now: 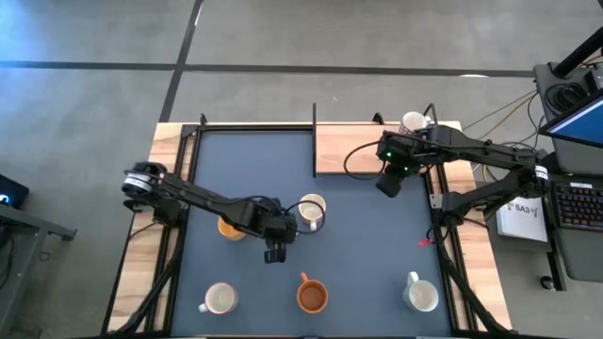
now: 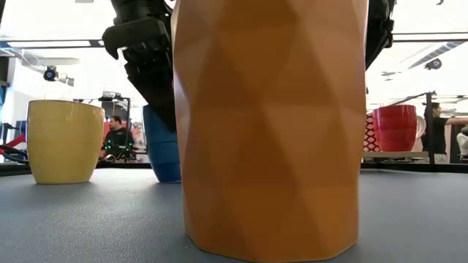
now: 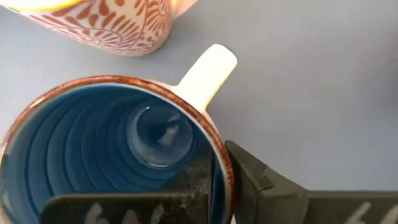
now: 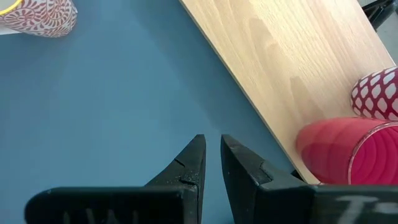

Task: Place coffee mugs
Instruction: Put the blue mug on the shelf

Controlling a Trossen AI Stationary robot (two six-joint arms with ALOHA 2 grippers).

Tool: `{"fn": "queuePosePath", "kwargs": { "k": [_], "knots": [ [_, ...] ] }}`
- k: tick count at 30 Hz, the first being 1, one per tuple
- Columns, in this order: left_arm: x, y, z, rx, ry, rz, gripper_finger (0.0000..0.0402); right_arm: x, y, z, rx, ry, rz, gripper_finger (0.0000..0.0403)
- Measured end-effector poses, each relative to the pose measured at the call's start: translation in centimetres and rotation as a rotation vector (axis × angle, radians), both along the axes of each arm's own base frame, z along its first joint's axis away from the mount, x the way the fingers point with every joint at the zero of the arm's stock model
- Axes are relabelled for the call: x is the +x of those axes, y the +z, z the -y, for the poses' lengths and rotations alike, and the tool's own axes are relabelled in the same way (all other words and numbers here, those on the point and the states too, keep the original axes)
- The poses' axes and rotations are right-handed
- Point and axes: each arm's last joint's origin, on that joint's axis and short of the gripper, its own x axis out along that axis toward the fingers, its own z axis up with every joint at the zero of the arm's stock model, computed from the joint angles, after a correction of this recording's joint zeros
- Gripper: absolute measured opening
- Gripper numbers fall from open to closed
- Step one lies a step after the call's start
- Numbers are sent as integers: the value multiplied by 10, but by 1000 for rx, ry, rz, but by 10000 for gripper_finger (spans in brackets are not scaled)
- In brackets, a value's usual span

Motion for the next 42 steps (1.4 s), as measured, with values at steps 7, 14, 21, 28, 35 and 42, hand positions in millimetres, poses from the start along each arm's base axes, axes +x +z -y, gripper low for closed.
{"fn": "queuePosePath", "kwargs": {
  "k": [7,14,21,28,35,42],
  "knots": [
    [3,20,1,-17,-7,50,9,0,0,0,-1,2,1,38],
    [18,51,8,-114,-51,143,6,0,-2,0,-1,7,-7,38],
    [40,71,14,-93,-139,220,6,2,-9,0,-3,16,-12,38],
    [58,72,15,-47,-207,240,6,0,-26,0,12,21,-74,38],
    [73,76,14,4,-287,352,8,-1,-42,0,16,30,-98,38],
    [85,77,-2,131,-305,427,9,3,-52,1,6,45,-66,38]
  ]
}}
